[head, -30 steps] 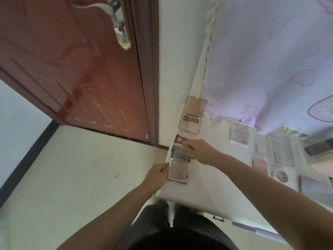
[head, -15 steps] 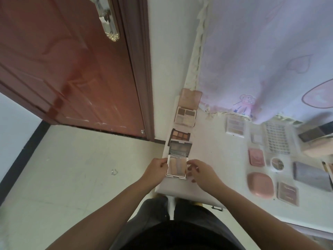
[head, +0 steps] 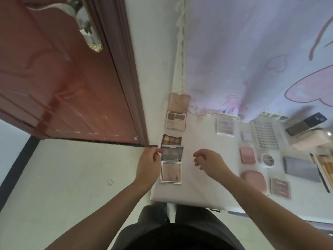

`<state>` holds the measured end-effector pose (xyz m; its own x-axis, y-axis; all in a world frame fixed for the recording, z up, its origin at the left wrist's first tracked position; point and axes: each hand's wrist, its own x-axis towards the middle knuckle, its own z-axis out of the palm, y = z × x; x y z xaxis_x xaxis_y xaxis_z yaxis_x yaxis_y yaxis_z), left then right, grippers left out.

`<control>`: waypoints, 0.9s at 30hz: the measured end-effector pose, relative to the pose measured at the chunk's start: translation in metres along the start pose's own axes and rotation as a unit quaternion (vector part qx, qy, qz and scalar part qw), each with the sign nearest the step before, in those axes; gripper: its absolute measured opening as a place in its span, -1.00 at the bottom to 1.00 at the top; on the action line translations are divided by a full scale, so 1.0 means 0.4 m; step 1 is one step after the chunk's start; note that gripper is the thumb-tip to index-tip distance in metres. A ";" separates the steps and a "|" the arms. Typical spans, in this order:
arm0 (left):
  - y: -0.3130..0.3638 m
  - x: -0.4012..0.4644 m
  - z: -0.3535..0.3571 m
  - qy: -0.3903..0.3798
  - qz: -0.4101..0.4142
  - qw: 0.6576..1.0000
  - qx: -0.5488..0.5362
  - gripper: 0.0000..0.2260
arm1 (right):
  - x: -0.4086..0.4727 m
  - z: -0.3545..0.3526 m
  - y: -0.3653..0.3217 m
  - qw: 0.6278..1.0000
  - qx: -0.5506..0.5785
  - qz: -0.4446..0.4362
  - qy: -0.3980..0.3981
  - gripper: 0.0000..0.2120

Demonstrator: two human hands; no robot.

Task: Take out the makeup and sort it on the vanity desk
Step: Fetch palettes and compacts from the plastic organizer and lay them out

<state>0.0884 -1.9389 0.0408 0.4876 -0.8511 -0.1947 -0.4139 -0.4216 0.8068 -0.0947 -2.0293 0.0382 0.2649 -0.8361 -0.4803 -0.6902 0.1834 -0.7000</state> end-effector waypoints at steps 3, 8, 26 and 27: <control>0.130 0.032 0.028 -0.001 0.191 0.981 -0.036 -0.81 | 0.057 -0.143 -0.001 0.999 0.013 -0.006 0.049 -0.76; 0.315 0.127 0.236 -0.172 0.174 0.970 -0.001 -0.73 | 0.162 -0.305 0.024 0.968 -0.236 -0.024 0.078 -0.74; 0.339 0.271 0.440 -0.164 -0.233 0.930 -0.232 -0.82 | 0.359 -0.365 0.127 0.882 -0.367 -0.281 -0.089 -0.51; 0.331 0.263 0.430 -0.155 -0.252 0.917 -0.268 -0.82 | 0.338 -0.368 0.122 0.897 -0.326 -0.286 -0.085 -0.50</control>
<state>-0.0472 -2.1380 0.0311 0.2373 -0.6738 -0.6998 0.2811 -0.6419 0.7134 -0.1916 -2.2095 0.0170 0.7625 -0.5953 -0.2533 -0.6404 -0.6389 -0.4263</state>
